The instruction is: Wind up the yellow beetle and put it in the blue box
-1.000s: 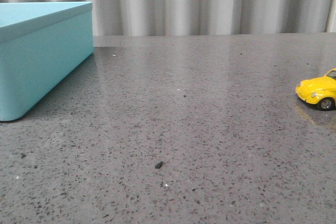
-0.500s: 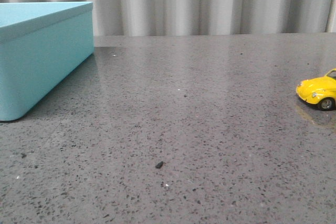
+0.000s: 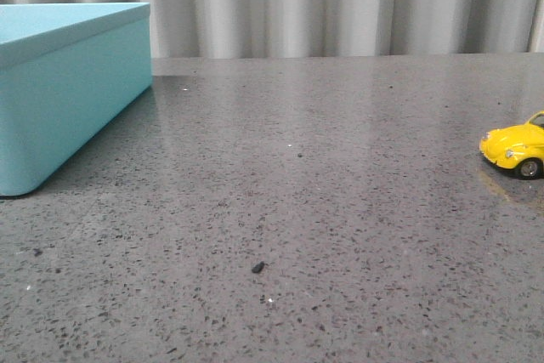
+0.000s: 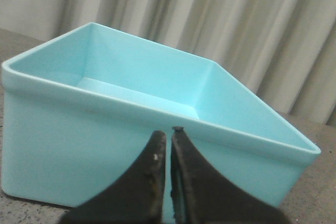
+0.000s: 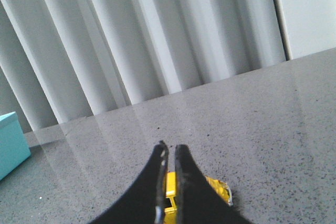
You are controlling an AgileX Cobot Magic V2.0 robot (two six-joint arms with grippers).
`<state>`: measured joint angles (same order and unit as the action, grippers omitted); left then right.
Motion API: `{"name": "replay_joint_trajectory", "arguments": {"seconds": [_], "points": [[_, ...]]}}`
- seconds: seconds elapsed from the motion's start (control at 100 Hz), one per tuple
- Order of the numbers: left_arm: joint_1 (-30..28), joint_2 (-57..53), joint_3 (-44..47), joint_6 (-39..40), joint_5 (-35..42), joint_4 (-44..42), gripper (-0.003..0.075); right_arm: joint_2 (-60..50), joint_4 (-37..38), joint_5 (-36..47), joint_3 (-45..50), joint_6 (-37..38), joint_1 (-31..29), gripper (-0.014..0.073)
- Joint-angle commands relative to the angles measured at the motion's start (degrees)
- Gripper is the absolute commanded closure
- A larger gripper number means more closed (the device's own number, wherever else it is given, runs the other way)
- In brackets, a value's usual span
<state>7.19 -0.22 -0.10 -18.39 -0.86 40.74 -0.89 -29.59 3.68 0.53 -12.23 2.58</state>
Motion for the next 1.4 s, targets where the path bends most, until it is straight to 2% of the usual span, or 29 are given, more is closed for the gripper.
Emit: {"name": "replay_joint_trajectory", "arguments": {"seconds": [0.0,0.38,0.52,0.68,0.82,0.9,1.0,1.22,1.39], "points": [[-0.1,-1.8,1.6,0.3,3.8,0.6,0.0741,-0.8,-0.4,5.1,0.9,0.2,0.0,0.0636],[-0.1,-1.8,0.8,0.3,3.8,2.6,0.0741,-0.8,-0.4,4.2,-2.6,0.2,0.0,0.0636],[-0.1,-0.8,-1.9,0.3,3.5,2.3,0.0741,-0.2,-0.4,-0.1,-6.3,0.2,0.0,0.0636],[-0.1,4.7,-8.1,0.3,-0.2,-4.1,0.0741,4.8,0.6,-9.4,-12.1,-0.5,0.0,0.0636],[-0.1,13.1,-16.0,0.3,-7.5,-9.1,0.0741,12.4,2.9,-15.4,-18.1,-0.5,0.0,0.0636],[-0.1,18.1,-20.4,0.3,-11.0,-9.1,0.0741,17.4,4.7,-18.8,-22.2,-0.5,0.0,0.0636],[-0.1,22.4,-24.4,0.3,-11.7,-9.1,0.0741,24.6,6.9,-24.6,-29.5,-0.5,0.0,0.0636],[3.7,24.3,-25.2,0.3,-12.1,-9.1,0.0741,43.9,16.6,-45.6,-47.1,-0.5,-0.4,0.0635],[7.8,24.3,-25.1,0.3,-12.1,-9.1,0.0741,56.6,18.6,-59.2,-57.8,-0.2,-0.4,0.0635]]}}
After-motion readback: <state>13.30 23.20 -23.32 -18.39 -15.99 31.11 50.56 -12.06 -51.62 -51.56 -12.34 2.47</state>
